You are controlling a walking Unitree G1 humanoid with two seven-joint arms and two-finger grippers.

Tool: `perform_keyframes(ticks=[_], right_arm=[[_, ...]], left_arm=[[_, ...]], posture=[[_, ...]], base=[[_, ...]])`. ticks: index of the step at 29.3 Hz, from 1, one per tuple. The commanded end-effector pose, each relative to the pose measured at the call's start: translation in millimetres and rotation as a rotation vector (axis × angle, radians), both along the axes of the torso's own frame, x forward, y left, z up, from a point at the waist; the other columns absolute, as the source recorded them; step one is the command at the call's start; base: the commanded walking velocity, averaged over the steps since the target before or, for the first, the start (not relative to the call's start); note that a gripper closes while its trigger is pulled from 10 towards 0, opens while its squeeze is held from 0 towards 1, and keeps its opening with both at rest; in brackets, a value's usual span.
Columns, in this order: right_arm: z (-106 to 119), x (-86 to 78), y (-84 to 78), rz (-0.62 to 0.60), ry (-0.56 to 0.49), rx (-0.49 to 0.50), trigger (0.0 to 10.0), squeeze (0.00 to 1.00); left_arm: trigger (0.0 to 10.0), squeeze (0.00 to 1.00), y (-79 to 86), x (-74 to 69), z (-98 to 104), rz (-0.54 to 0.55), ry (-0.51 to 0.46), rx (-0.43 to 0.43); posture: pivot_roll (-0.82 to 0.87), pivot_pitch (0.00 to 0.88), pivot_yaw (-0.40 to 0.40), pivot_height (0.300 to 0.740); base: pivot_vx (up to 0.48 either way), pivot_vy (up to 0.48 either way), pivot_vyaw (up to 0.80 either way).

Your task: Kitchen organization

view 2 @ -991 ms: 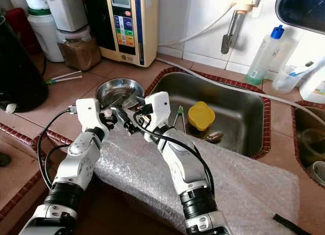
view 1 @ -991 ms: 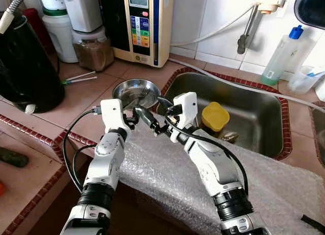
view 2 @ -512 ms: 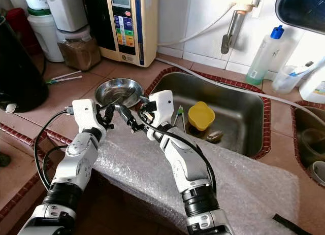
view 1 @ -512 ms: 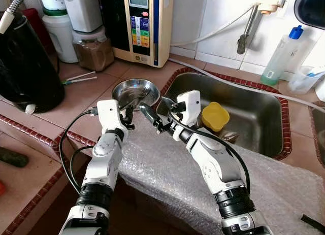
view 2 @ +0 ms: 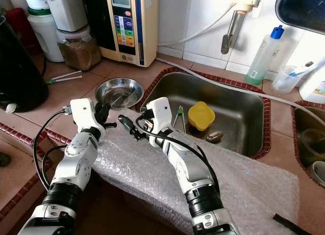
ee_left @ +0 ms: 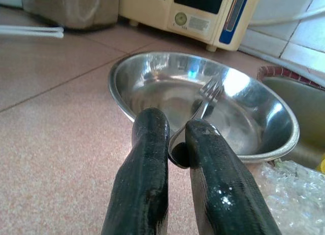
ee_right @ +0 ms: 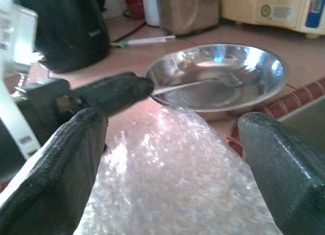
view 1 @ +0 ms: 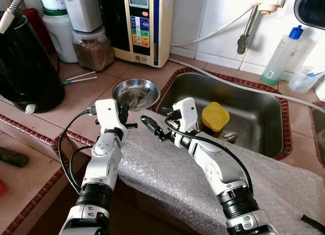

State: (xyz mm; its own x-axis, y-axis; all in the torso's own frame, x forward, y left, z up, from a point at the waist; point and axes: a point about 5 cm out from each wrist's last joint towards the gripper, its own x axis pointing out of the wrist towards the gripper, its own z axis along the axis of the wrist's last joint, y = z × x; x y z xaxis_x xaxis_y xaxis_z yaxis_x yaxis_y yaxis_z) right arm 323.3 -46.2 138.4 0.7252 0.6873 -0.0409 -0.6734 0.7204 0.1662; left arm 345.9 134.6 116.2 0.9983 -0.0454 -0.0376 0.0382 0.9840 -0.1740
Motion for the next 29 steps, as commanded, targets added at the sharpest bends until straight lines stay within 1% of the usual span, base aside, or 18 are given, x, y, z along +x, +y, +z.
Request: perform_keyframes(ticks=[1, 7, 15, 18, 21, 24, 27, 29], right_arm=[[2, 2.1, 1.2, 0.0, -0.003, -0.022, 10.0, 1.0], [-3, 5.4, -1.9, -0.04, -0.003, -0.08, 10.0, 1.0], [-6, 9.1, -2.8, -0.062, 0.012, -0.084, 10.0, 1.0], [-6, 10.3, -1.8, -0.062, 0.014, -0.085, 10.0, 1.0], [-5, 12.1, -0.3, -0.061, 0.015, -0.081, 10.0, 1.0], [-5, 13.5, -1.4, -0.065, 0.017, -0.078, 10.0, 1.0], [-7, 14.0, -2.9, -0.07, 0.022, -0.08, 10.0, 1.0], [-8, 14.3, -4.5, -0.074, 0.025, -0.082, 10.0, 1.0]], left_arm=[[0.0, 0.0, -2.2, 0.5, 4, -0.012, -0.024, 0.006], [0.0, 0.0, 0.8, -0.1, 4, 0.002, -0.022, 0.011], [0.0, 0.0, 5.6, -2.9, 8, 0.014, -0.046, 0.02], [0.0, 0.0, 6.2, -5.3, 10, 0.008, -0.068, -0.002], [0.0, 0.0, 6.3, -10.9, 14, -0.002, -0.118, -0.026], [0.0, 0.0, 5.1, -15.6, 16, -0.017, -0.132, -0.023], [0.0, 0.0, 3.8, -21.1, 19, -0.05, -0.151, -0.004], [0.0, 0.0, 3.6, -27.2, 24, -0.073, -0.194, 0.012]], posture=[[0.08, 0.0, -0.001, 0.74], [0.09, 0.0, 0.0, 0.74], [0.1, 0.0, -0.008, 0.74], [0.11, 0.0, -0.01, 0.74], [0.11, 0.0, -0.01, 0.74], [0.11, 0.0, -0.008, 0.74], [0.11, 0.0, -0.007, 0.74], [0.11, 0.0, -0.009, 0.74]], base=[[0.0, 0.0, 0.0], [0.0, 0.0, 0.0], [0.0, 0.0, 0.0], [0.0, 0.0, 0.0], [0.0, 0.0, 0.0], [0.0, 0.0, 0.0], [0.0, 0.0, 0.0], [0.0, 0.0, 0.0]])
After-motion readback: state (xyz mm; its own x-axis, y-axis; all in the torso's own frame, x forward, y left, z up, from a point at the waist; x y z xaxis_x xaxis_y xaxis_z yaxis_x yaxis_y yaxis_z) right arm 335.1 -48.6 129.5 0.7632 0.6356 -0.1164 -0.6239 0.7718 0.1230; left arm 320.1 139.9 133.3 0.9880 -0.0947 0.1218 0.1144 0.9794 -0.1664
